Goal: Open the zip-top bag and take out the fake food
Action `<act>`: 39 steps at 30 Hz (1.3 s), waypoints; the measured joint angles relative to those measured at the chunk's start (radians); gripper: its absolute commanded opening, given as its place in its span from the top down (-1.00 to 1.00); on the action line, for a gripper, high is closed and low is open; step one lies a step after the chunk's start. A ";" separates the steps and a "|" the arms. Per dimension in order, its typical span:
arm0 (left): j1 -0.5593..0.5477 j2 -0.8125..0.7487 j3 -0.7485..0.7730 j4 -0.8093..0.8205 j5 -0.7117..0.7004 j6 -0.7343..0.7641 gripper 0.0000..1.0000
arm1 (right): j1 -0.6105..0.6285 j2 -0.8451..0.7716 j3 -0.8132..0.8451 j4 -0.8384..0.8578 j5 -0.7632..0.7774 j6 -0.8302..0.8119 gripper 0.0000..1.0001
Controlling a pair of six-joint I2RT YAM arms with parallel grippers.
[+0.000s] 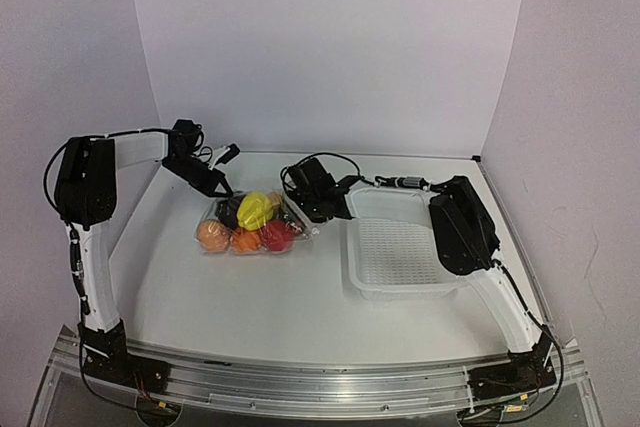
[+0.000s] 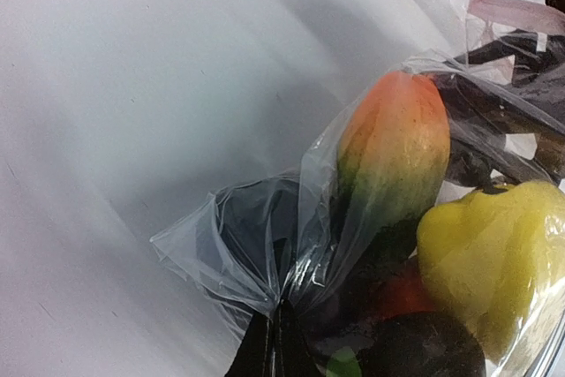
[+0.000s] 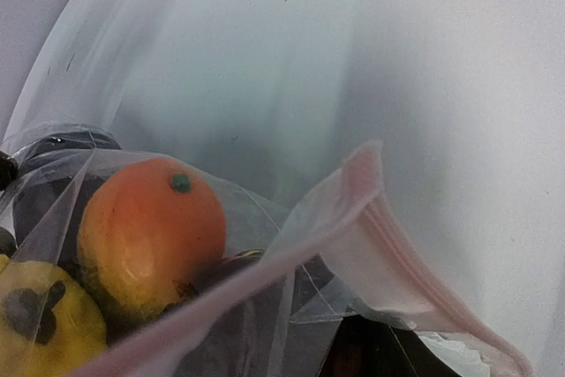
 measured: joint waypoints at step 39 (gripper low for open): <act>0.061 -0.133 -0.184 -0.081 -0.033 -0.034 1.00 | 0.034 -0.365 -0.319 -0.125 -0.258 -0.116 0.65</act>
